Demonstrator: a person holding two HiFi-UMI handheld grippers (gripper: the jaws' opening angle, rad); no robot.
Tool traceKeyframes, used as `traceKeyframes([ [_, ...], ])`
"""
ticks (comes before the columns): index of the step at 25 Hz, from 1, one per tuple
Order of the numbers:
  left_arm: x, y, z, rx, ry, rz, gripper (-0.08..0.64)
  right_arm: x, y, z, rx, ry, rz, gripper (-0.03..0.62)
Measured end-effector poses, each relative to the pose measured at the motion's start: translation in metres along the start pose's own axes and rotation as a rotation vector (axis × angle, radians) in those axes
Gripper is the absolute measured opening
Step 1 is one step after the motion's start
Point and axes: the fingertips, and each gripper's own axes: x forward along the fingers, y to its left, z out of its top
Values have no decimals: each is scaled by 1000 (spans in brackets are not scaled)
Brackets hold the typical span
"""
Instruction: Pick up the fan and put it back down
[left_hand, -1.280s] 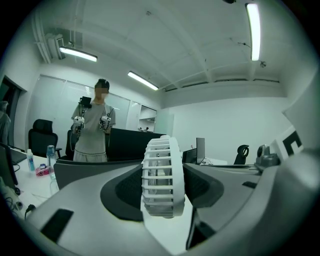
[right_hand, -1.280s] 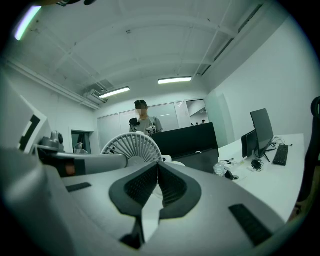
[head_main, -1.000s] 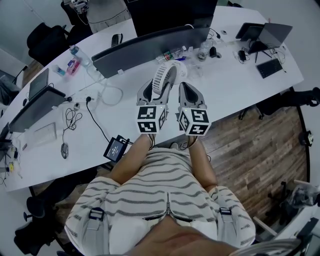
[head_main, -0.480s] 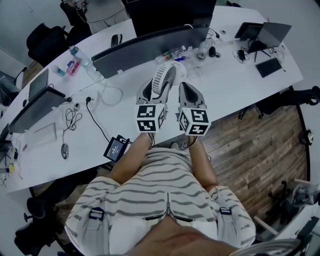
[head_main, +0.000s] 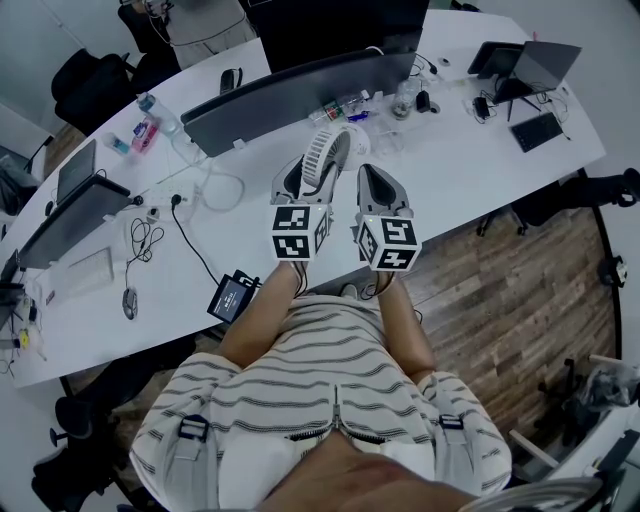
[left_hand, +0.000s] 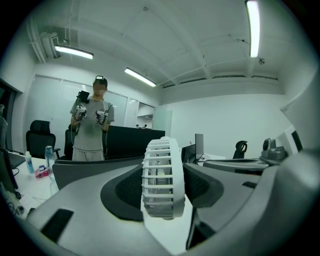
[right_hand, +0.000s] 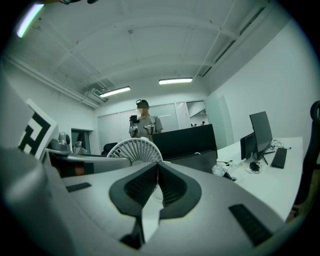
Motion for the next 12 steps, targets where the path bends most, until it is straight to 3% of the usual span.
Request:
traceKeyframes([
  [12,12,11,-8,7,50,2,229,-1,-4,-1,2,2,-7,12],
])
